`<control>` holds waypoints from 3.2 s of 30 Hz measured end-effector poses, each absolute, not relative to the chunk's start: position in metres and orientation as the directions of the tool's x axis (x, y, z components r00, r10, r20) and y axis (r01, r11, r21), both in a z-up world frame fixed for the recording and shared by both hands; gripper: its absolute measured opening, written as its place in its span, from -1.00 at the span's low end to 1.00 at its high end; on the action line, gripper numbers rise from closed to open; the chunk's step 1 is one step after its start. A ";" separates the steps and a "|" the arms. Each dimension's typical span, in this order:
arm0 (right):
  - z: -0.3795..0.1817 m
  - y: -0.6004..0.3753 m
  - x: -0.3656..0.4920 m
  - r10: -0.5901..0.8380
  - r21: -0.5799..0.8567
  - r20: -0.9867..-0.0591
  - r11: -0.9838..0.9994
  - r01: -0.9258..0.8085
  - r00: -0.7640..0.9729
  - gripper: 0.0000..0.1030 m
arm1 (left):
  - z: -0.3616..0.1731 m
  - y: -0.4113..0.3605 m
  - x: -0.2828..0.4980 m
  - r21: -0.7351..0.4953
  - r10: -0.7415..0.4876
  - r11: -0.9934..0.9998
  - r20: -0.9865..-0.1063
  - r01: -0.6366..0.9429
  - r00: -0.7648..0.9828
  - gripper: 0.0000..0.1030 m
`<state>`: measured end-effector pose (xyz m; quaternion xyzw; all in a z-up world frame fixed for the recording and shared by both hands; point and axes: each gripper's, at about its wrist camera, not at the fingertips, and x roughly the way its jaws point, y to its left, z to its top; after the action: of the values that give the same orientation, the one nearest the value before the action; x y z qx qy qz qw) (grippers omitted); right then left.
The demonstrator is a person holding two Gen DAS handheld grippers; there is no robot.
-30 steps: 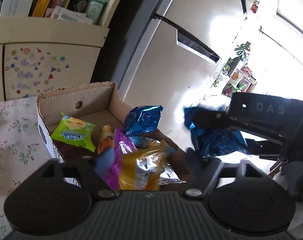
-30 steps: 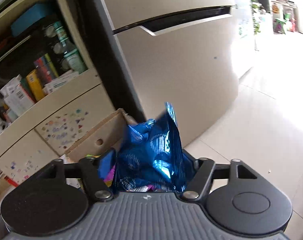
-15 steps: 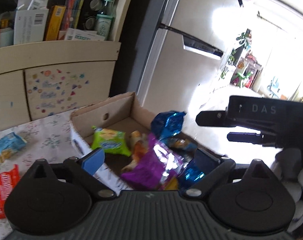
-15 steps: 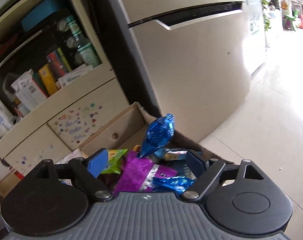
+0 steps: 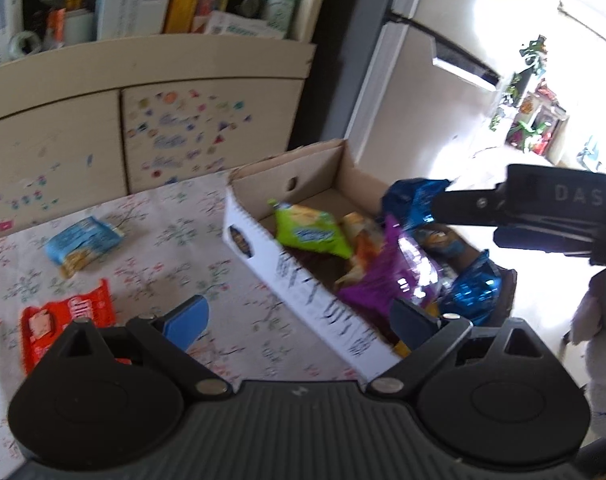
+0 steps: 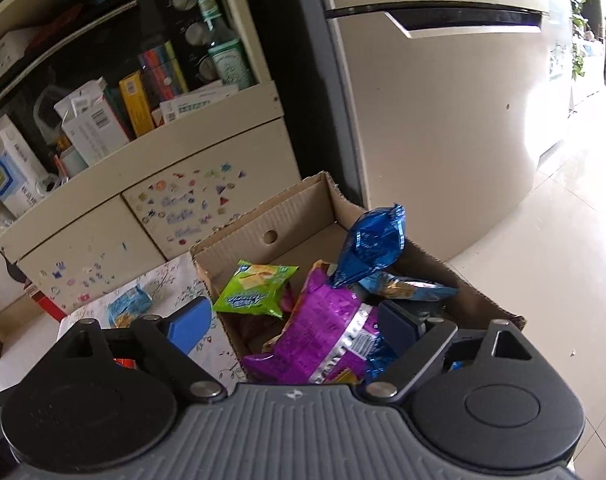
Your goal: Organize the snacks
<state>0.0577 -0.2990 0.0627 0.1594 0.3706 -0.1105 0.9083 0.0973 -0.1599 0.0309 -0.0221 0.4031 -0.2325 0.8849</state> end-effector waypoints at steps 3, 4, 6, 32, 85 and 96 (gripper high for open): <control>0.060 -0.293 0.061 -0.067 0.210 -0.713 0.929 0.304 0.698 0.83 | 0.027 -0.151 0.100 -0.228 -0.413 0.900 -0.719 0.371 0.560 0.87; 0.059 -0.291 0.062 -0.062 0.210 -0.715 0.931 0.298 0.697 0.83 | 0.026 -0.148 0.101 -0.225 -0.403 0.905 -0.725 0.362 0.558 0.87; 0.057 -0.286 0.065 -0.055 0.206 -0.718 0.935 0.288 0.693 0.84 | 0.024 -0.145 0.103 -0.212 -0.387 0.911 -0.736 0.354 0.555 0.87; 0.037 -0.220 0.092 0.062 0.188 -0.759 0.974 0.127 0.649 0.88 | 0.000 -0.024 0.155 -0.142 -0.145 0.989 -0.820 0.048 0.554 0.88; -0.055 -0.136 0.229 0.249 0.199 -0.772 0.969 -0.149 0.585 0.82 | -0.045 0.004 0.178 -0.109 -0.105 0.994 -0.890 0.018 0.443 0.54; -0.086 -0.111 0.279 0.240 0.136 -0.801 0.965 -0.222 0.548 0.82 | -0.054 0.007 0.185 -0.132 -0.117 0.991 -0.895 -0.005 0.431 0.81</control>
<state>0.2792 -0.1114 -0.0865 0.0094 0.4567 0.1313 0.8798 0.1847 0.0069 -0.0544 -0.0573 0.5322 -0.0333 0.8440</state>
